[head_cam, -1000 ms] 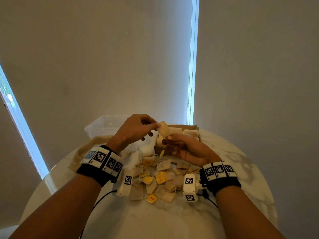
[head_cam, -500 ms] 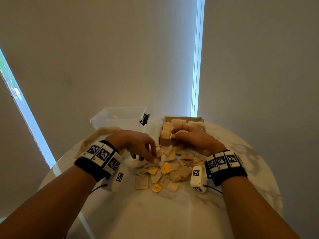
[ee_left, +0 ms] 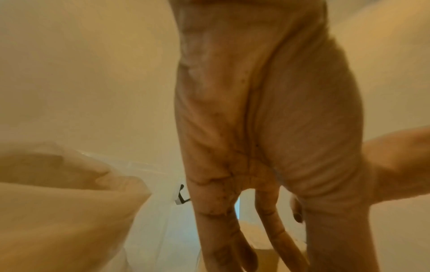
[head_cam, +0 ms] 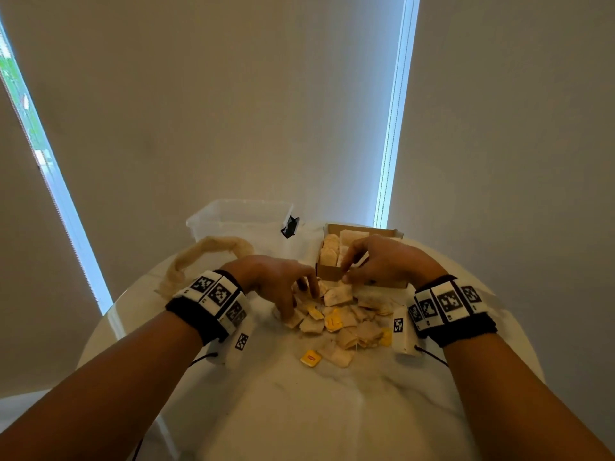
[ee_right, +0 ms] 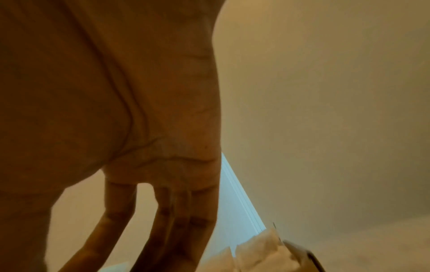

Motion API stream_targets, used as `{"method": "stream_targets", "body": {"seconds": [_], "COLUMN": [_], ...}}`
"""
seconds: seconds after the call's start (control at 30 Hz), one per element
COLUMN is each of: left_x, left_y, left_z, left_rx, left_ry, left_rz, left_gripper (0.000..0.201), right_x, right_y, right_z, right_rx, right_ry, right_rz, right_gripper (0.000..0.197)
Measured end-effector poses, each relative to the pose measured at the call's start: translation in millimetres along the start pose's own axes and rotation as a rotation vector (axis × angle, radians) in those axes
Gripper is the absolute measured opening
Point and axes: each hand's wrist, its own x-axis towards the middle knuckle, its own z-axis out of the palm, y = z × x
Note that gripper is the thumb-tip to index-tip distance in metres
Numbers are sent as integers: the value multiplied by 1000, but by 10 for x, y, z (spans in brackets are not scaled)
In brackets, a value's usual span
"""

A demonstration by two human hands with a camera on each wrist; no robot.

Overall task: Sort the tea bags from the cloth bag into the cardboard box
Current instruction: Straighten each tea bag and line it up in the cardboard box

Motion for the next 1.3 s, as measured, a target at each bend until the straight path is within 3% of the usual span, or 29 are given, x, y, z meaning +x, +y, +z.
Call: {"method": "stream_targets", "body": {"seconds": [0.17,0.3,0.4,0.5,0.7,0.83,1.0,1.1,1.2,1.3], "left_x": [-101,-213,-278,-296,-203,-9,219,374,536,515], "left_y": [-36,-49,-86,-133,-174,-189,-54,-31,-142,-169], "left_z": [-130,-206,-222,-195,-63,54,179,262,362,377], "left_rx": [-86,-292,-407,-473,-623,-814,-1083,-1283,-1483,-1564], "left_ry": [136,214,269,307,407,496,539,488,392,304], "left_rz": [69,122,145,178,215,188,115,69,65,18], "left_gripper": [51,35,32,32,28,34,49,47,39,50], "right_x": [-134,-192,-215,-197,-268,-323,-184,-71,22,75], "right_y": [-371,-554,-545,-509,-408,-213,-5,56,88,134], "right_z": [8,289,391,369,-3,-182,22,240,352,387], "right_rx": [-183,-239,-398,-352,-144,299,896,1148,1216,1284], "right_ry": [-349,-621,-634,-651,-416,-199,43,113,104,119], "right_rz": [-20,-29,-14,-7,-134,-104,41,84,85,67], "right_gripper": [26,38,46,39,26,19,15,22,24,24]}}
